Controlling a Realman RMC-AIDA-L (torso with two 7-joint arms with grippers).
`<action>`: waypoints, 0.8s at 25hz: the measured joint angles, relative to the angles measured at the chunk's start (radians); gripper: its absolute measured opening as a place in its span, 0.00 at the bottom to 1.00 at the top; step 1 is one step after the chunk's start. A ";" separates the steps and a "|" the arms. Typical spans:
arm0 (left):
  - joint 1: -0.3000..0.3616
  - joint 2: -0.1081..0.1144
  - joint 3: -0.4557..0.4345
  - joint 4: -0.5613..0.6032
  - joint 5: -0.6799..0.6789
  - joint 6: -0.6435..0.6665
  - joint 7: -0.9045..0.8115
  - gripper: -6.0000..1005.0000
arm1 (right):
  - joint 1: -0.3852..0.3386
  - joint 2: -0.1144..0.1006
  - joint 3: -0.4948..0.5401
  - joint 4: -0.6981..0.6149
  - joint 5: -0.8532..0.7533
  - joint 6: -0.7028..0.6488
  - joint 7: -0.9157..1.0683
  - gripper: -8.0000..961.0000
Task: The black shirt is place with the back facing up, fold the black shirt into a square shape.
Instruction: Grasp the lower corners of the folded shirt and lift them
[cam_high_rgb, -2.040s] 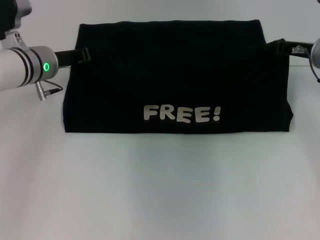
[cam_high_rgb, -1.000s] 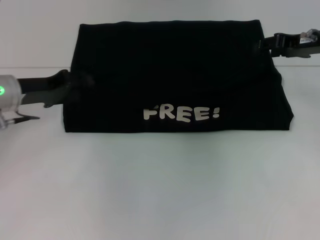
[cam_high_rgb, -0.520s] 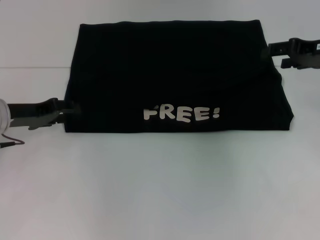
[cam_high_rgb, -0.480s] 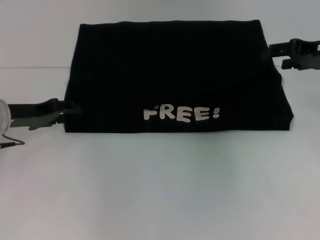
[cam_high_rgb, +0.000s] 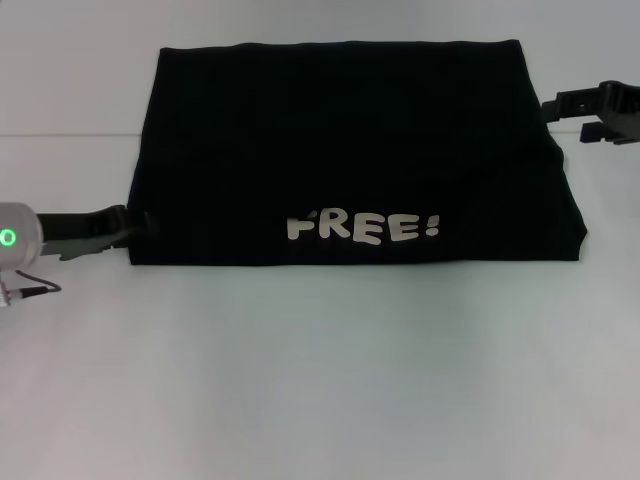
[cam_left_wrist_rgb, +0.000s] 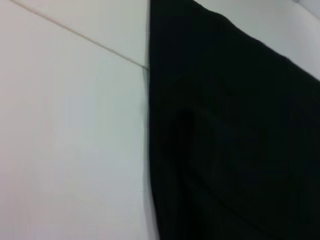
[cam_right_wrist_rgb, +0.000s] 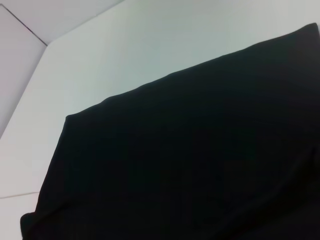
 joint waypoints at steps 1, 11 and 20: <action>0.000 -0.002 0.013 0.000 0.000 -0.012 0.000 0.53 | 0.001 -0.002 0.001 -0.002 -0.002 -0.006 0.001 0.84; -0.013 -0.012 0.070 -0.027 0.001 -0.081 0.007 0.53 | 0.009 -0.005 0.034 -0.026 -0.024 -0.036 0.011 0.80; -0.025 -0.021 0.089 -0.042 0.001 -0.082 0.018 0.53 | 0.008 -0.005 0.035 -0.028 -0.025 -0.038 0.012 0.76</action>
